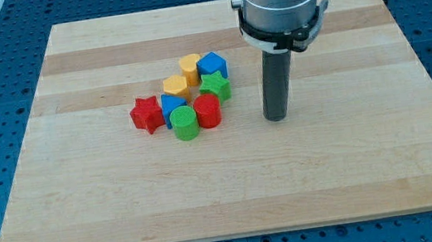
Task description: Separate the blue cube from the green star
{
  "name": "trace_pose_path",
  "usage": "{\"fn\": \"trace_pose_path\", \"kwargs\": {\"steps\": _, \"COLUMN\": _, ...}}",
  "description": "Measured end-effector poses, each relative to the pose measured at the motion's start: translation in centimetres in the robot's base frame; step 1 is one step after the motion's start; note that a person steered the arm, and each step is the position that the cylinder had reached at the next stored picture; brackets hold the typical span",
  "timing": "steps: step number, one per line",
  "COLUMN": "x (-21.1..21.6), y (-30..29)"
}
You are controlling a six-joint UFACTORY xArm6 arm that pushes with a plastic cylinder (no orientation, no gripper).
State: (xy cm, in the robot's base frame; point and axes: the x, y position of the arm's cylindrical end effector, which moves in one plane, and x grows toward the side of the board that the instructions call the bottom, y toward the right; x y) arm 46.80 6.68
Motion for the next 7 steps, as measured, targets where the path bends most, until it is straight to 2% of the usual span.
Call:
{"fn": "trace_pose_path", "kwargs": {"steps": 2, "x": -0.1, "y": -1.6}}
{"fn": "trace_pose_path", "kwargs": {"steps": 3, "x": -2.7, "y": -3.0}}
{"fn": "trace_pose_path", "kwargs": {"steps": 4, "x": -3.0, "y": -5.4}}
{"fn": "trace_pose_path", "kwargs": {"steps": 5, "x": -3.3, "y": -3.3}}
{"fn": "trace_pose_path", "kwargs": {"steps": 7, "x": -8.7, "y": -4.9}}
